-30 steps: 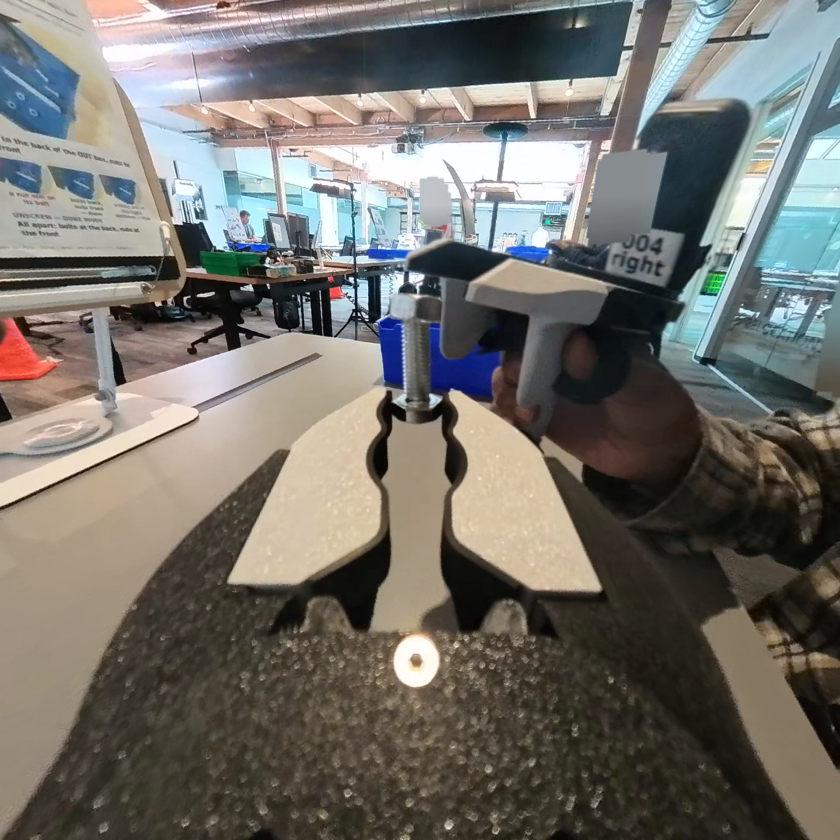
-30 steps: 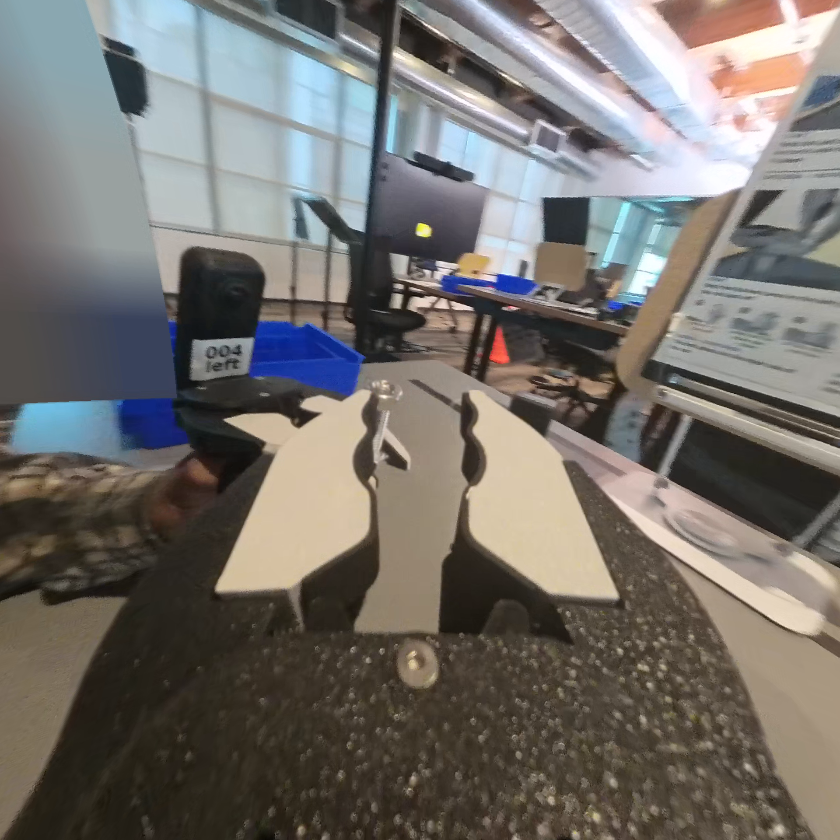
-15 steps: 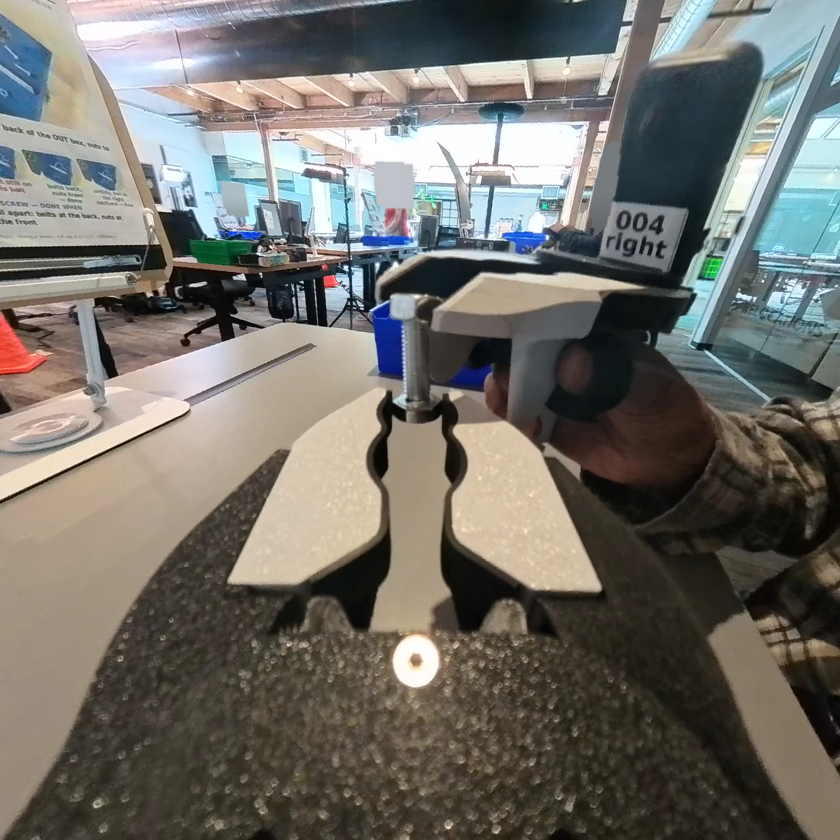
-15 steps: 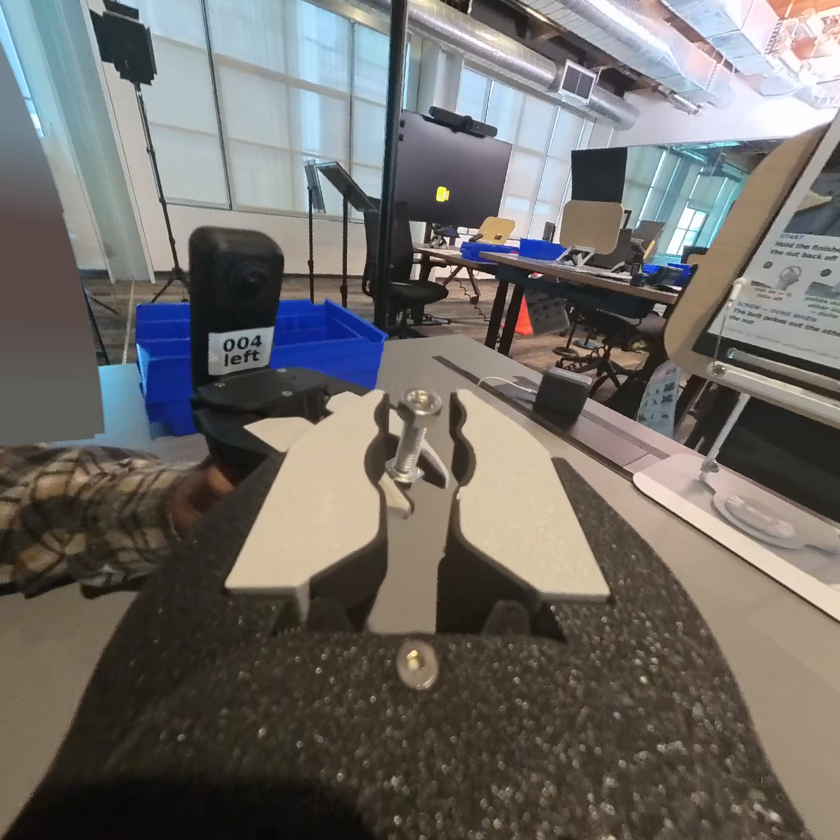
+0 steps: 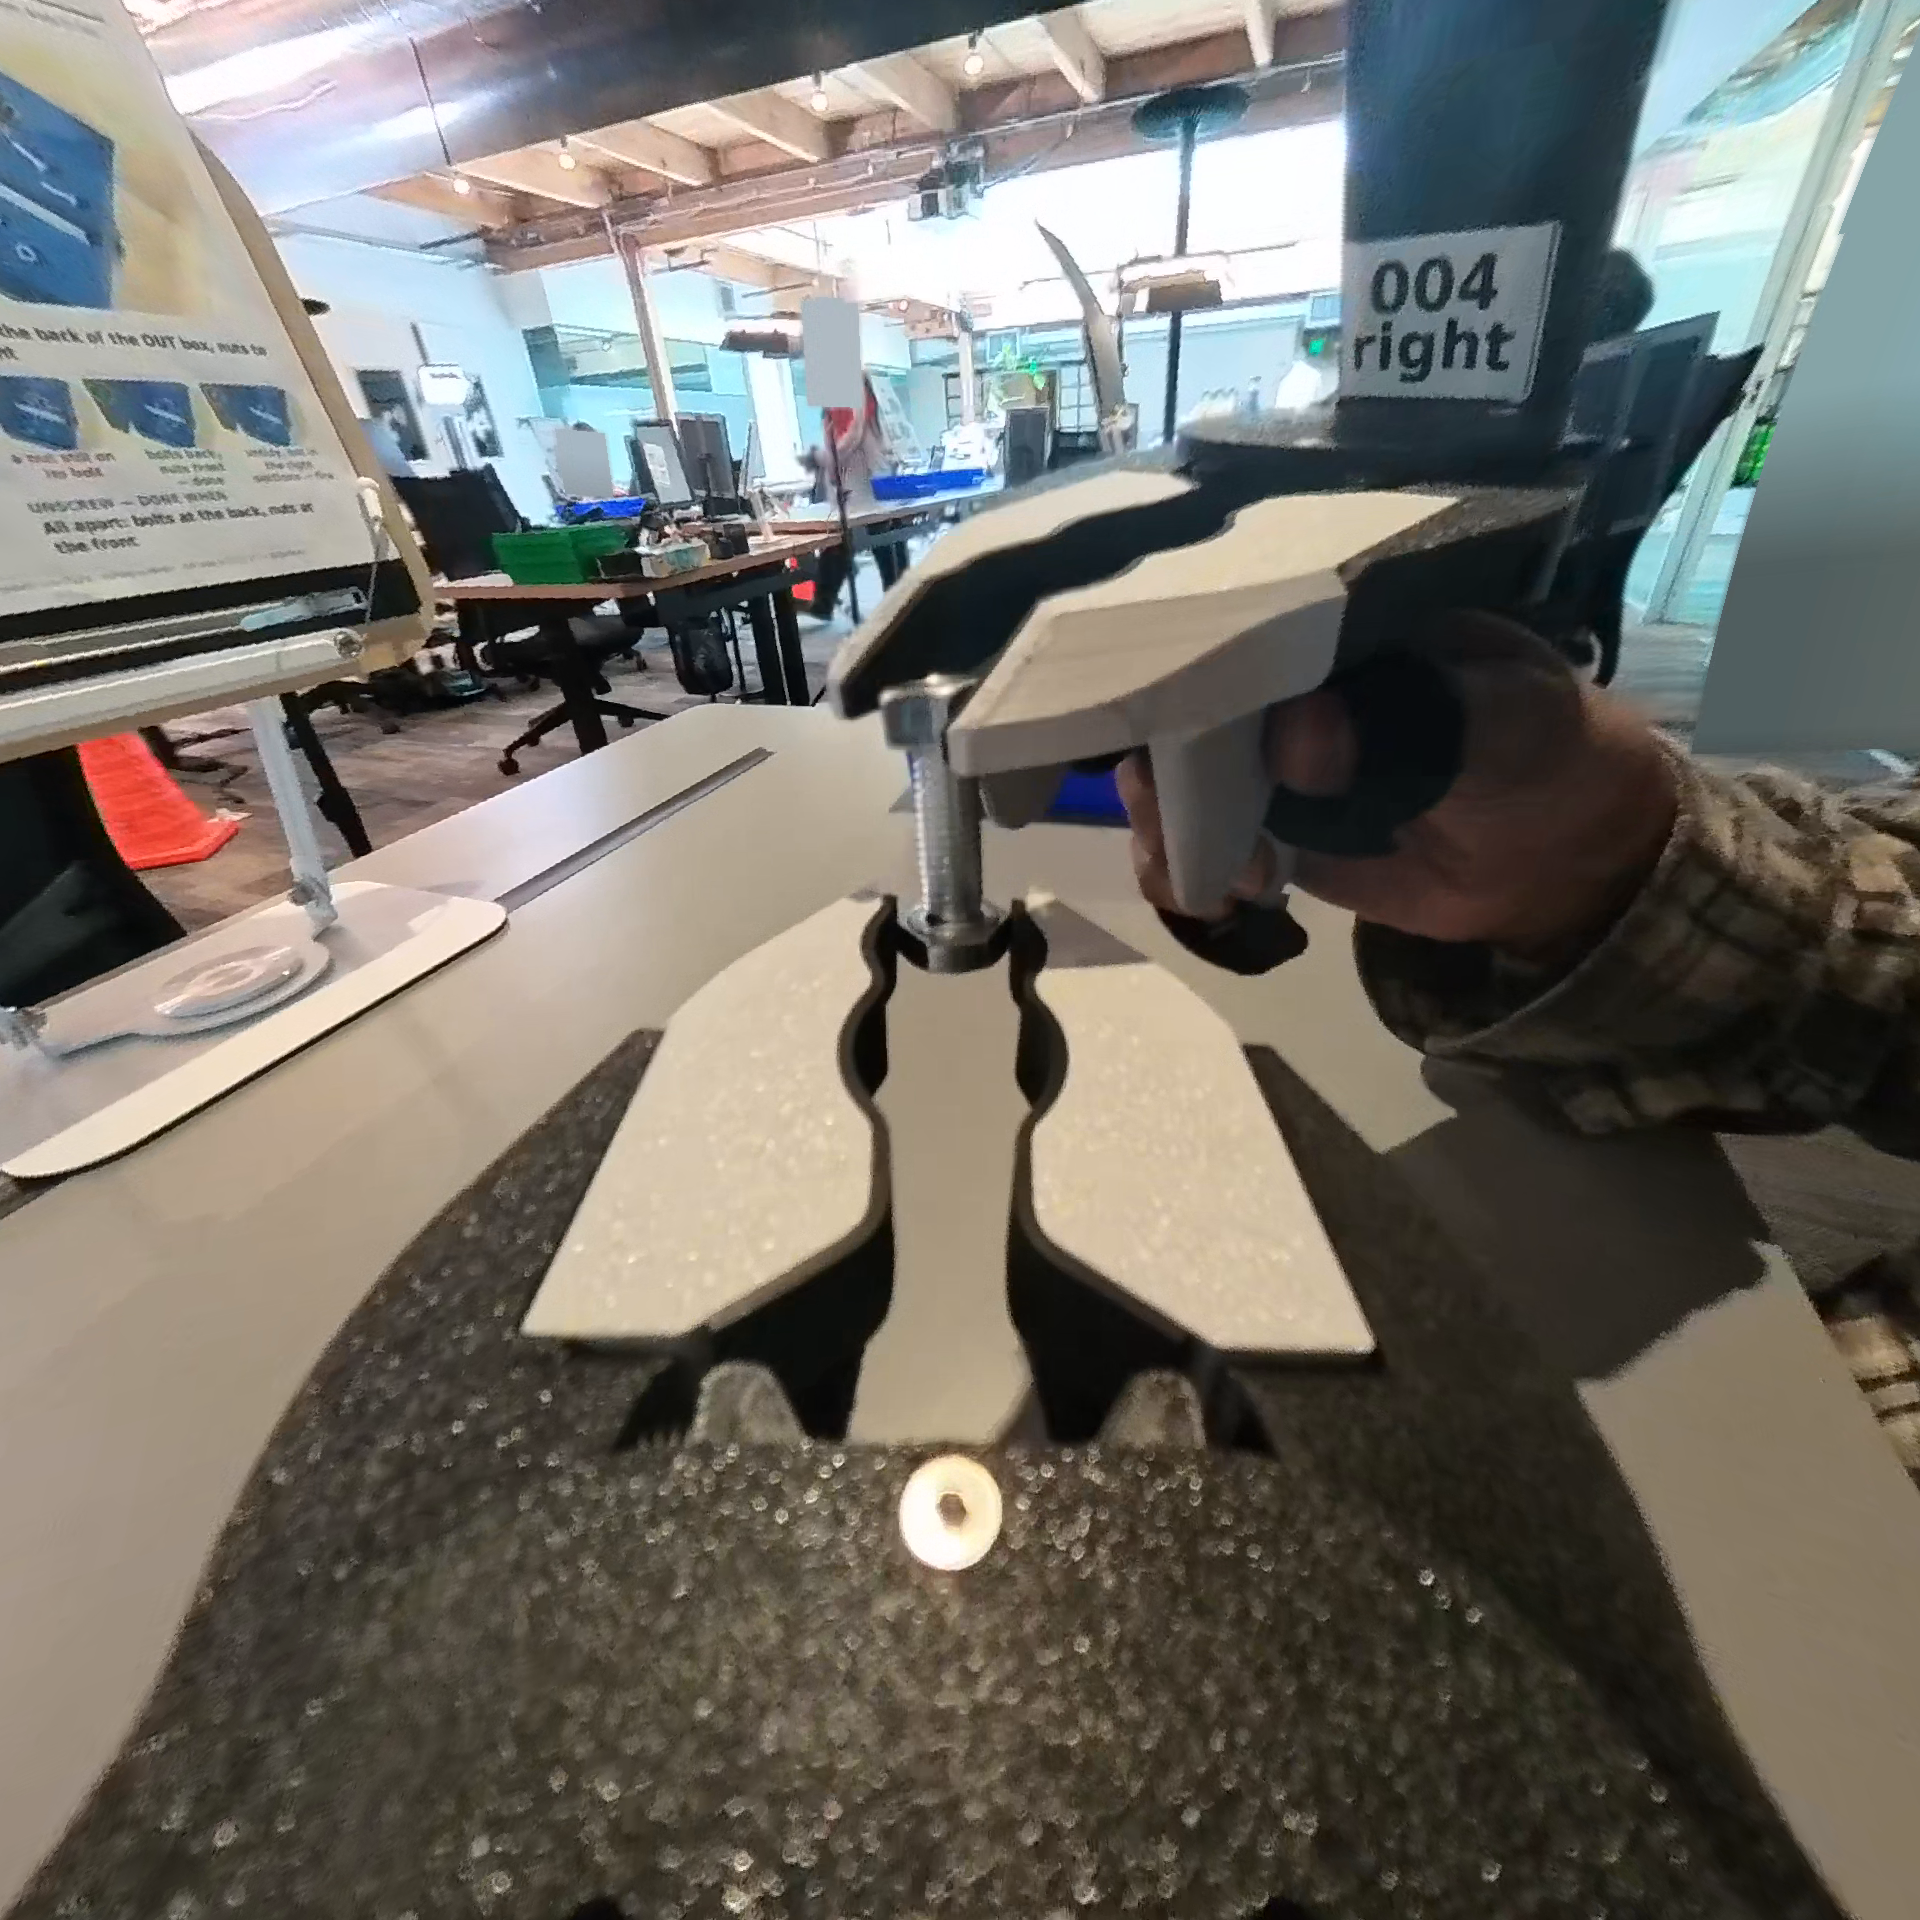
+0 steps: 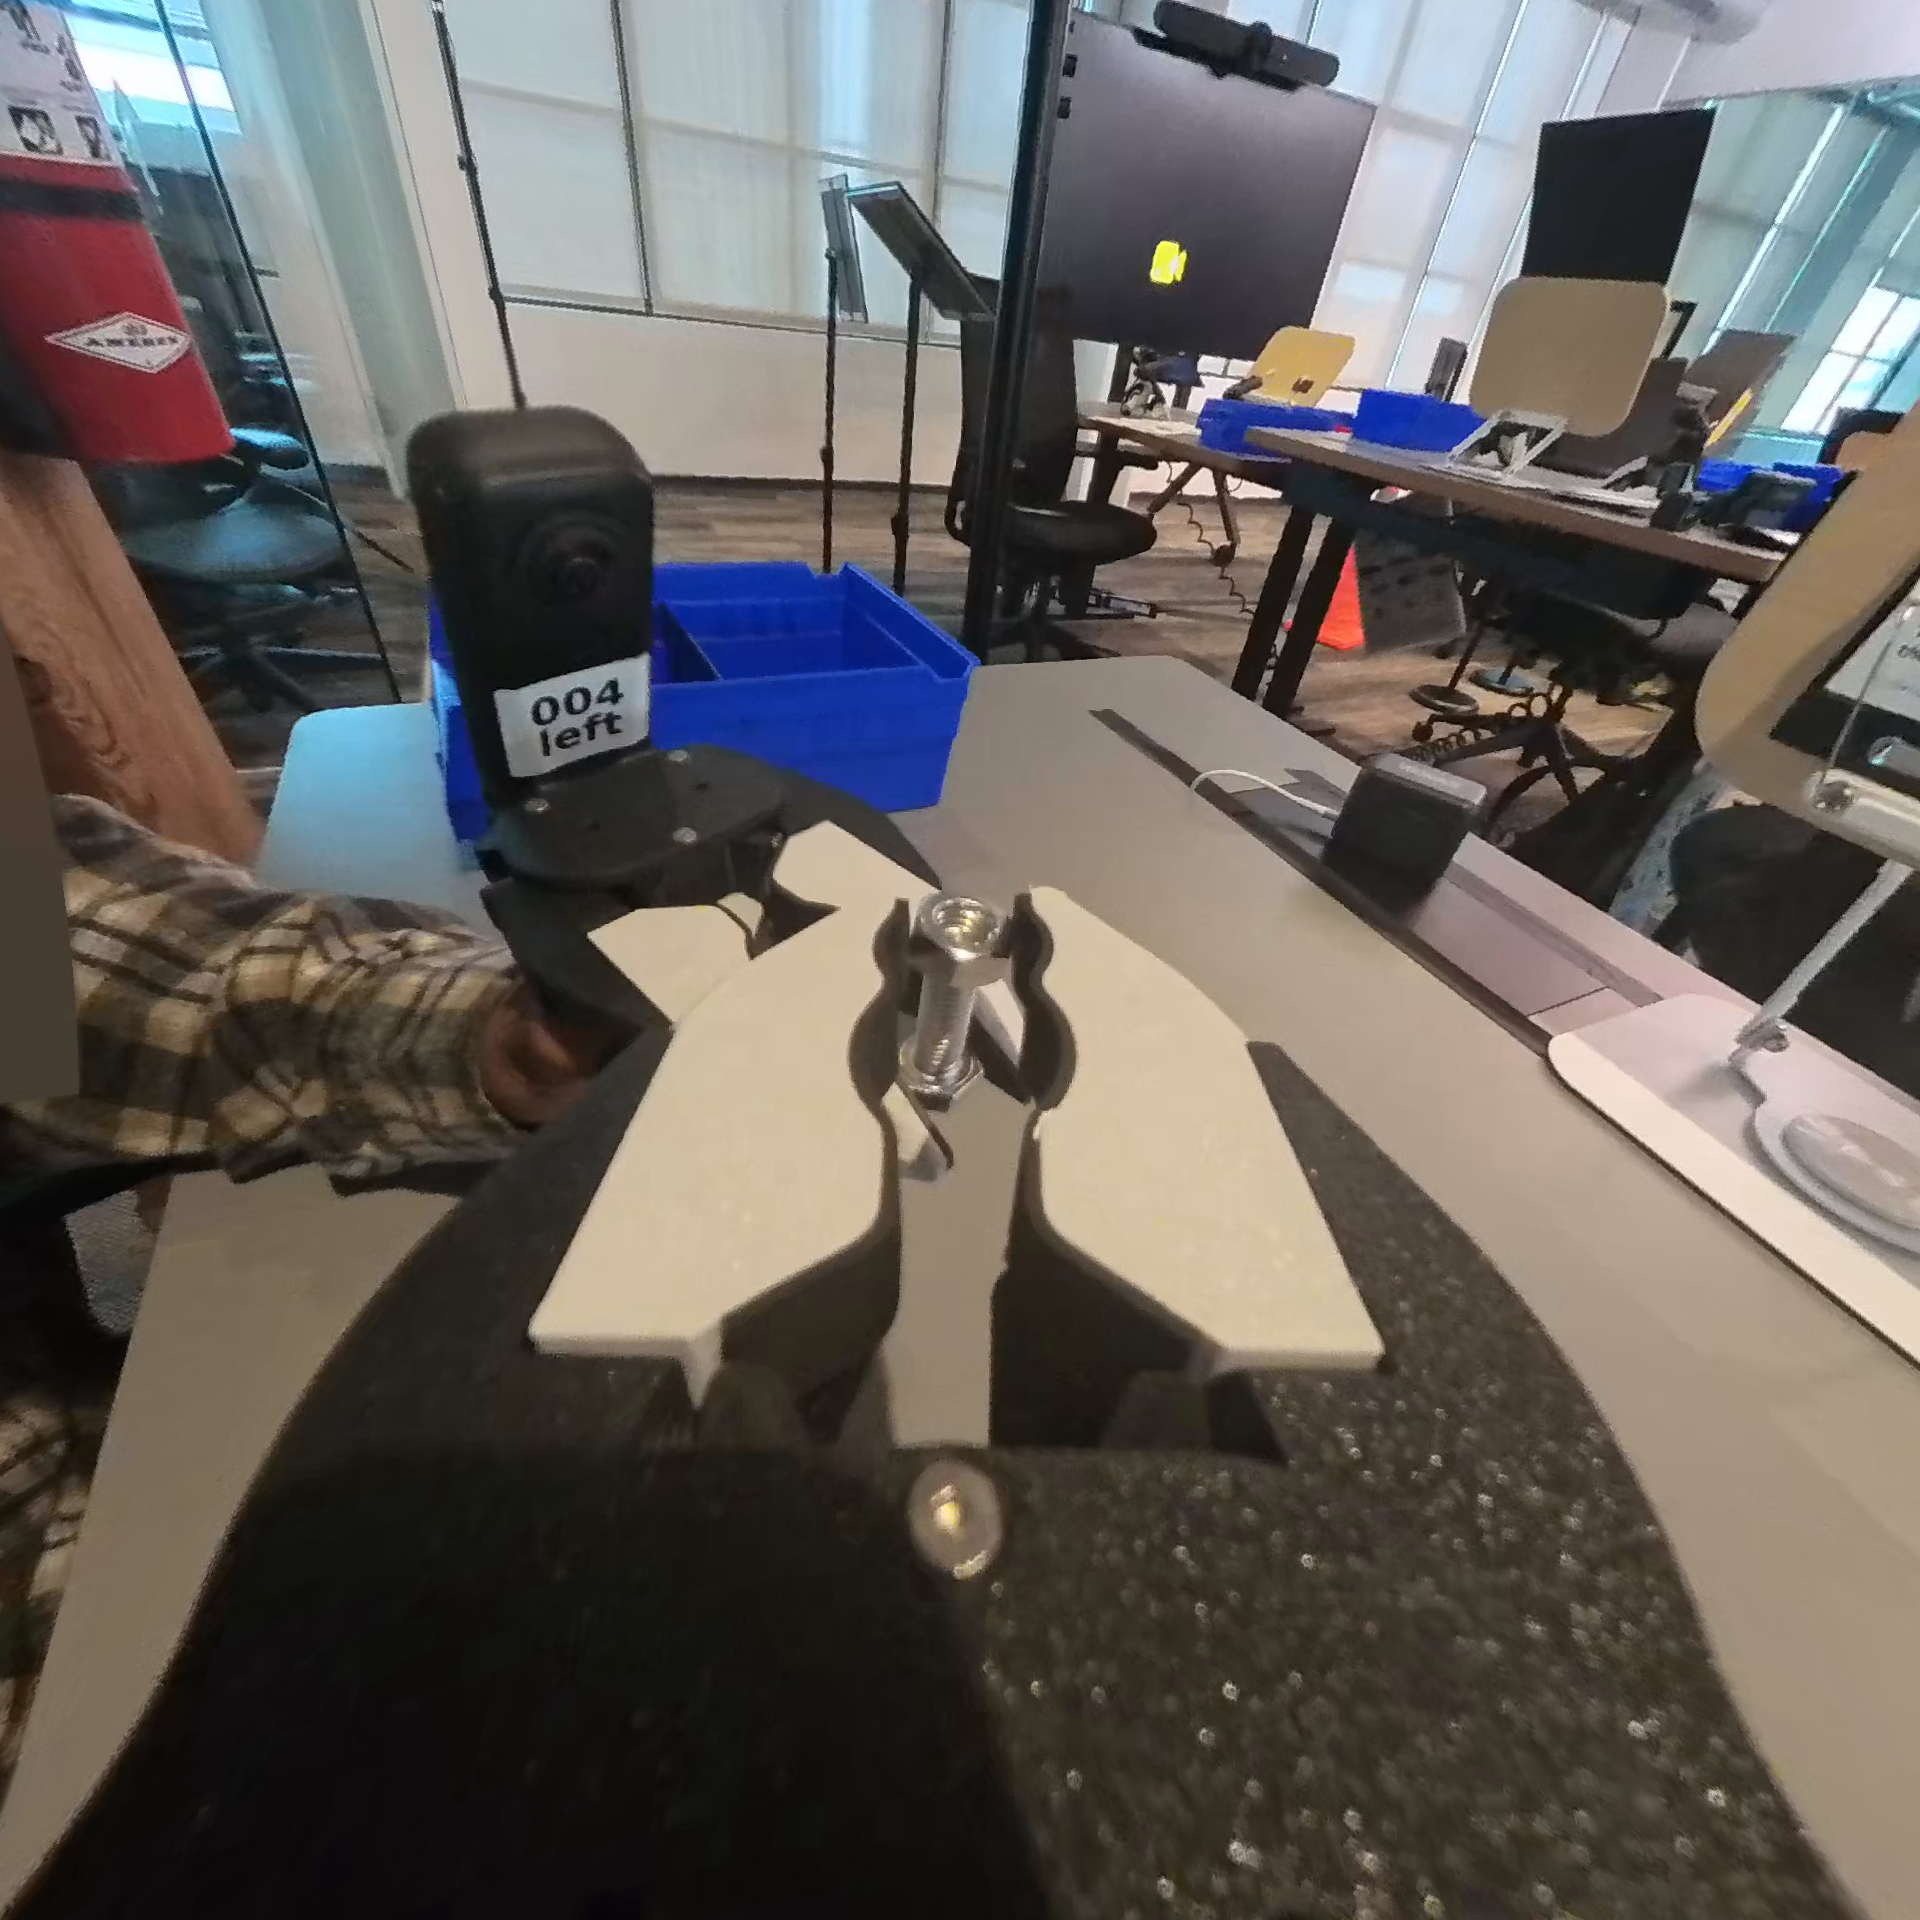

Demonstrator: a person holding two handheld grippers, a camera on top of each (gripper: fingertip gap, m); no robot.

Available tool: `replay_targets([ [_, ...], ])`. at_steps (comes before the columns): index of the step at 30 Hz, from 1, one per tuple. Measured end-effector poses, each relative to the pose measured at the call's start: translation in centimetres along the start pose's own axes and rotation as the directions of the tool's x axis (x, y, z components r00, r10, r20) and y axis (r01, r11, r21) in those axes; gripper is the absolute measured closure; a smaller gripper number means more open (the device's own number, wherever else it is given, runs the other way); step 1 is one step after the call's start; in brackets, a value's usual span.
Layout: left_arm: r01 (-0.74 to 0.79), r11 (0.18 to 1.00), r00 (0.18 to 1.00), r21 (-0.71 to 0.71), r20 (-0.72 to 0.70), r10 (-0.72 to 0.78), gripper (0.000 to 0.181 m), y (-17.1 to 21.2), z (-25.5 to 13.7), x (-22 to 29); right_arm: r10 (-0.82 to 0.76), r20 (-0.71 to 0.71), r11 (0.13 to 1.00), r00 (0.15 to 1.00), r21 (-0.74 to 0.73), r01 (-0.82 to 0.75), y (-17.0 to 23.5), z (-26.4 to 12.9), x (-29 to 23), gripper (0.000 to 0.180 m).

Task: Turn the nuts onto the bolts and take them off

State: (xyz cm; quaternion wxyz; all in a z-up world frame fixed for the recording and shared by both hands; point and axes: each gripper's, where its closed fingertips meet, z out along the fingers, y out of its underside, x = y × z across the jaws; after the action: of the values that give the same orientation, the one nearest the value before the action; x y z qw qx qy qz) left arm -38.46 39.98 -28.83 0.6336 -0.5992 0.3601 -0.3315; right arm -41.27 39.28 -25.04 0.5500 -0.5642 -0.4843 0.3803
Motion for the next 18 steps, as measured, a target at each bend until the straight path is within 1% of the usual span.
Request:
replay_targets([
  [4, -0.029, 0.998, 0.999, -0.057, 0.028, 0.031, 0.162, 0.7, 0.2, -0.1, 0.021, 0.018, 0.999, 1.000, -0.027, -0.021, 0.6, 0.1, -0.2, 0.162],
  [10, -0.081, 0.985, 0.994, -0.153, 0.060, 0.092, 0.162, 1.8, 0.5, -0.3, -0.009, 0.001, 0.996, 1.000, -0.094, 0.009, 1.6, -0.1, 0.0, 0.162],
  [18, -0.084, 0.977, 0.994, -0.198, 0.053, 0.096, 0.161, 2.5, 0.8, -0.3, -0.034, -0.012, 0.992, 0.999, -0.125, 0.032, 2.4, -0.4, 0.4, 0.162],
])
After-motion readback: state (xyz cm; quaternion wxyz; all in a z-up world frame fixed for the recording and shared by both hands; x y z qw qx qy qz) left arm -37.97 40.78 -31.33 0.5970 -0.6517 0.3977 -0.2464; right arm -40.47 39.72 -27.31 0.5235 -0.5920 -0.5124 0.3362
